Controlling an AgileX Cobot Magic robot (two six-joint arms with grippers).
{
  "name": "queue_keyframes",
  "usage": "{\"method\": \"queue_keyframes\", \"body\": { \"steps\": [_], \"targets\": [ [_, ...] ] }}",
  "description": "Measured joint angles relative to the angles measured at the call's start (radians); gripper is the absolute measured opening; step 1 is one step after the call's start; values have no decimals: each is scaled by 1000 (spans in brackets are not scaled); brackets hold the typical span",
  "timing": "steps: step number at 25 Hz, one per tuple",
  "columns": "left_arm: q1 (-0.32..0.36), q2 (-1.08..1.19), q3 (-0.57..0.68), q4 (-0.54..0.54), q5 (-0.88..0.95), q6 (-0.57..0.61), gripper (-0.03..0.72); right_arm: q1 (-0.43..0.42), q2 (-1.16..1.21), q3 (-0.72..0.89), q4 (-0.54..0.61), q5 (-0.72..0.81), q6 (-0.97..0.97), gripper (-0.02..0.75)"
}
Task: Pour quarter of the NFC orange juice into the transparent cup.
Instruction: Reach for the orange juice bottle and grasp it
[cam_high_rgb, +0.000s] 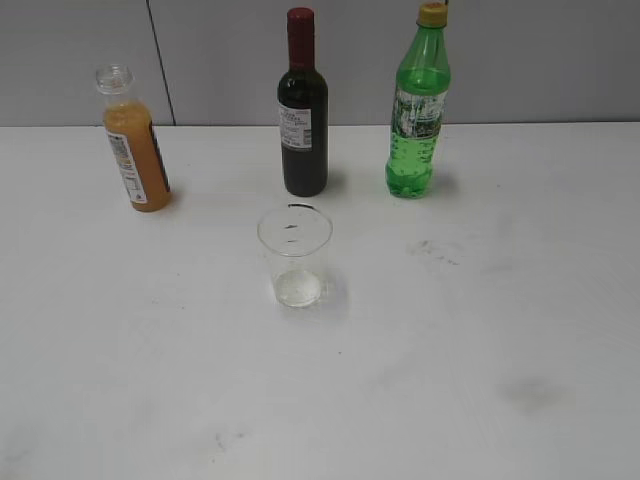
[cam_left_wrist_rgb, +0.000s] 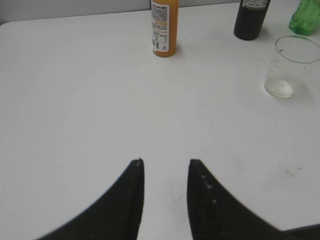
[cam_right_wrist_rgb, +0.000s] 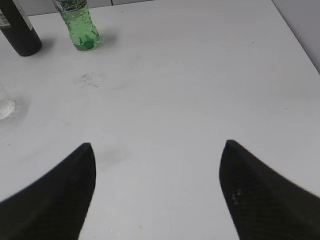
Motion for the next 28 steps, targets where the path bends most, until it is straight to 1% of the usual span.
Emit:
{"method": "queue_keyframes", "body": {
  "steps": [13, 15, 16, 18, 20, 22, 24, 28],
  "targets": [
    [0, 0, 0, -1, 0, 0, 236, 0, 0, 0, 0, 0, 0, 591],
    [0, 0, 0, -1, 0, 0, 254, 0, 0, 0, 0, 0, 0, 591],
    [0, 0, 0, -1, 0, 0, 288, 0, 0, 0, 0, 0, 0, 591],
    [0, 0, 0, -1, 0, 0, 402, 0, 0, 0, 0, 0, 0, 591],
    [0, 0, 0, -2, -1, 0, 555, 0, 0, 0, 0, 0, 0, 591],
    [0, 8, 0, -2, -1, 0, 638, 0, 0, 0, 0, 0, 0, 591],
    [0, 31, 0, -2, -1, 0, 659, 0, 0, 0, 0, 0, 0, 591],
    [0, 119, -4, -3, -10, 0, 661, 0, 0, 0, 0, 0, 0, 591]
  ]
}}
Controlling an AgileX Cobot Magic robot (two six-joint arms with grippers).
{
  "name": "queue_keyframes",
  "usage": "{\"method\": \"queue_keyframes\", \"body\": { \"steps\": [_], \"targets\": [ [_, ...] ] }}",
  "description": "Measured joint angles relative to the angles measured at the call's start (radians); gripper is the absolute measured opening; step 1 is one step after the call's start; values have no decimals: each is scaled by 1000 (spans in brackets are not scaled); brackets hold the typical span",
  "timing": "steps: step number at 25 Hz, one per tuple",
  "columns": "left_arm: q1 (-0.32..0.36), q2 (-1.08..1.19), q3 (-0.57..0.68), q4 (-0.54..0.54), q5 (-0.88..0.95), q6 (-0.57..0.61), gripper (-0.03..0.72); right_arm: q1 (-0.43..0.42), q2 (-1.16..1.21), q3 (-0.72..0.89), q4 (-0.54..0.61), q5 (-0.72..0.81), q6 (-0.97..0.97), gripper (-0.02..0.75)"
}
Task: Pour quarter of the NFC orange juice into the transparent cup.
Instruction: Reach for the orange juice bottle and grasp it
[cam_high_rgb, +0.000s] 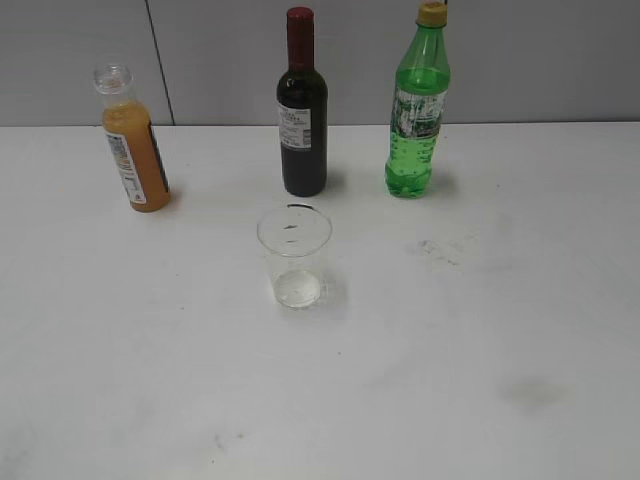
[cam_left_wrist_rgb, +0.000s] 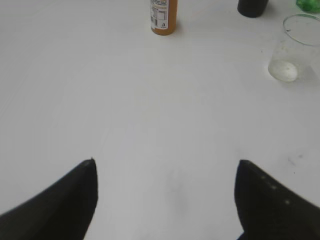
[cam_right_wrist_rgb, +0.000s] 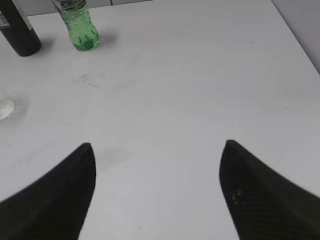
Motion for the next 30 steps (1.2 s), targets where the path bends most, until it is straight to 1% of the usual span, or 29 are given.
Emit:
{"method": "queue_keyframes", "body": {
  "steps": [3, 6, 9, 12, 15, 20, 22, 25, 28, 30],
  "targets": [
    [0, 80, -13, 0, -97, 0, 658, 0, 0, 0, 0, 0, 0, 591],
    [0, 167, -17, 3, -319, 0, 647, 0, 0, 0, 0, 0, 0, 591],
    [0, 277, -17, 36, -499, 0, 639, 0, 0, 0, 0, 0, 0, 591],
    [0, 404, -17, 45, -664, 0, 631, 0, 0, 0, 0, 0, 0, 591],
    [0, 543, -17, 45, -844, 0, 622, 0, 0, 0, 0, 0, 0, 591],
    [0, 791, 7, 43, -1208, 0, 610, 0, 0, 0, 0, 0, 0, 591],
    [0, 891, 12, 44, -1311, 0, 605, 0, 0, 0, 0, 0, 0, 591],
    [-31, 1049, 15, 44, -1447, 0, 599, 0, 0, 0, 0, 0, 0, 591],
    [-81, 1167, 15, 44, -1591, 0, 594, 0, 0, 0, 0, 0, 0, 591],
    [-101, 1224, 15, 49, -1669, 0, 594, 0, 0, 0, 0, 0, 0, 591]
  ]
}}
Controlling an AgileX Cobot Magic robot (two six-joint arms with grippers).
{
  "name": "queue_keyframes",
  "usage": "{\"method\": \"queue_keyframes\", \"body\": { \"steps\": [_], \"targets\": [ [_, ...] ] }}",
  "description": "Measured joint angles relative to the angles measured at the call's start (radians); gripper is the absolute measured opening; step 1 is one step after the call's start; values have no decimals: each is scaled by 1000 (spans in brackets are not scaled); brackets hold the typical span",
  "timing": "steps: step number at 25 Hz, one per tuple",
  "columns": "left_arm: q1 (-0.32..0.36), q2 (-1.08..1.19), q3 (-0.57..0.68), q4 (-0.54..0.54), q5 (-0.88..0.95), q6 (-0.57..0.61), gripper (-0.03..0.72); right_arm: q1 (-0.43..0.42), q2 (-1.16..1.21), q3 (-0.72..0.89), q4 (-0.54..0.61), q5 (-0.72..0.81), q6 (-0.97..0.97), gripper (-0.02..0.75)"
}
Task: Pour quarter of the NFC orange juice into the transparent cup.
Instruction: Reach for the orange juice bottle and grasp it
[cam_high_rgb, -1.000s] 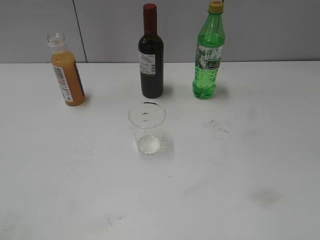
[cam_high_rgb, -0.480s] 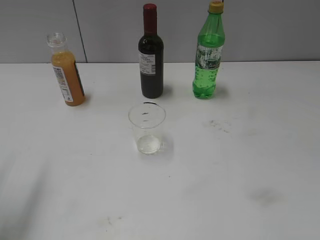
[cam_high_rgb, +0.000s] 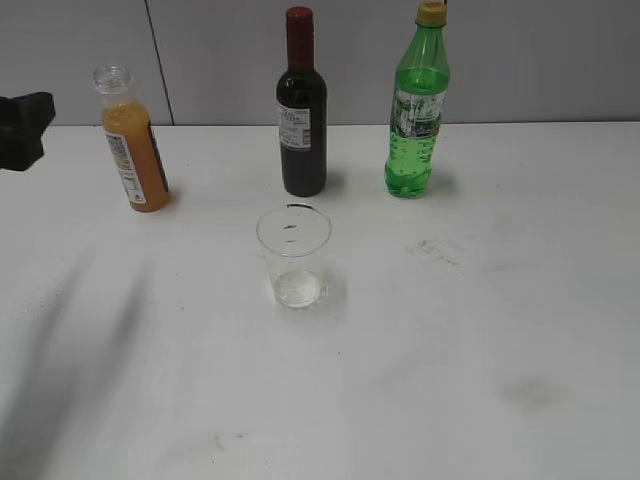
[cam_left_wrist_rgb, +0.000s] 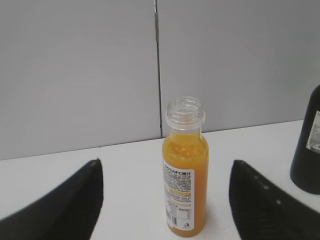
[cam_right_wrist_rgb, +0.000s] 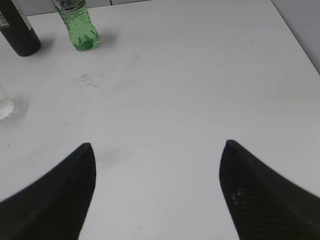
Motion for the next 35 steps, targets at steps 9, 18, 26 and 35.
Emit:
{"method": "queue_keyframes", "body": {
  "steps": [9, 18, 26, 35],
  "targets": [
    [-8, 335, 2, 37, -389, -69, 594, 0, 0, 0, 0, 0, 0, 591],
    [-8, 585, -31, 127, -608, -137, 594, 0, 0, 0, 0, 0, 0, 591],
    [-10, 693, -126, 140, -617, -171, 677, 0, 0, 0, 0, 0, 0, 591],
    [-10, 808, -263, 120, -617, -202, 689, 0, 0, 0, 0, 0, 0, 591]
  ]
}}
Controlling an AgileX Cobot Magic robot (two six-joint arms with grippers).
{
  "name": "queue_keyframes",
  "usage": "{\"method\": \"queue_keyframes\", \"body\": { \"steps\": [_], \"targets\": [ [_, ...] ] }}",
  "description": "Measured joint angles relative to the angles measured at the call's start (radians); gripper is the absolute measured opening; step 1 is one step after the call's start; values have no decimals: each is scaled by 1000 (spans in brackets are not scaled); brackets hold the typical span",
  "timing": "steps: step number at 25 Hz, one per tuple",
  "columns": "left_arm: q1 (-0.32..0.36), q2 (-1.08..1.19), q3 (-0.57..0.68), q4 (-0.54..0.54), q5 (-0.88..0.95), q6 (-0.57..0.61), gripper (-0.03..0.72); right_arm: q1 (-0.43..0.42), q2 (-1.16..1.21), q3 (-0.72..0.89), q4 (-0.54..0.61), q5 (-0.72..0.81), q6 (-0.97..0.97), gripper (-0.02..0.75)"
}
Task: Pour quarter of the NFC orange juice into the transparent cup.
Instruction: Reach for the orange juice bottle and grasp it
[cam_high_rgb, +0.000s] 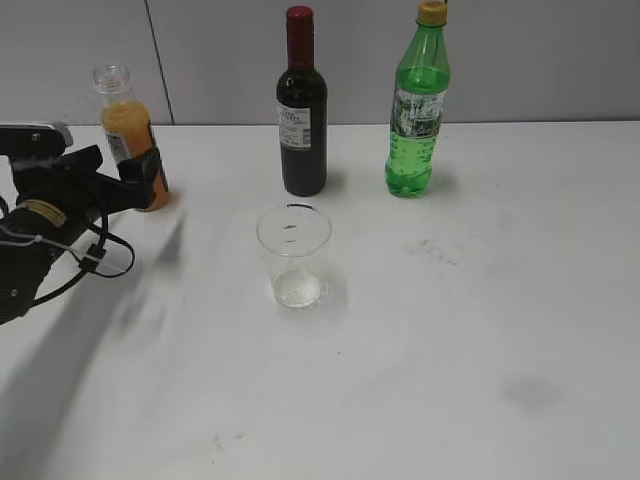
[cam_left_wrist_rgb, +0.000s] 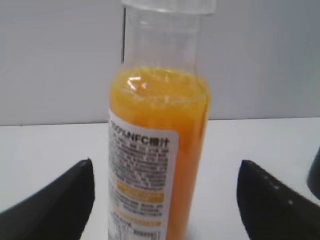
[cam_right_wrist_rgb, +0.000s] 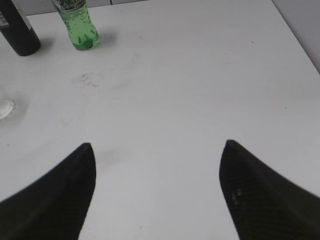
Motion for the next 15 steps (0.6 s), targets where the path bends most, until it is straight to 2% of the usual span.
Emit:
{"method": "queue_keyframes", "body": {
  "steps": [9, 15],
  "targets": [
    [0, 101, -161, -21, 47, -1, 686, 0, 0, 0, 0, 0, 0, 591],
    [8, 161, -199, -36, 58, -1, 683, 0, 0, 0, 0, 0, 0, 591]
  ]
}}
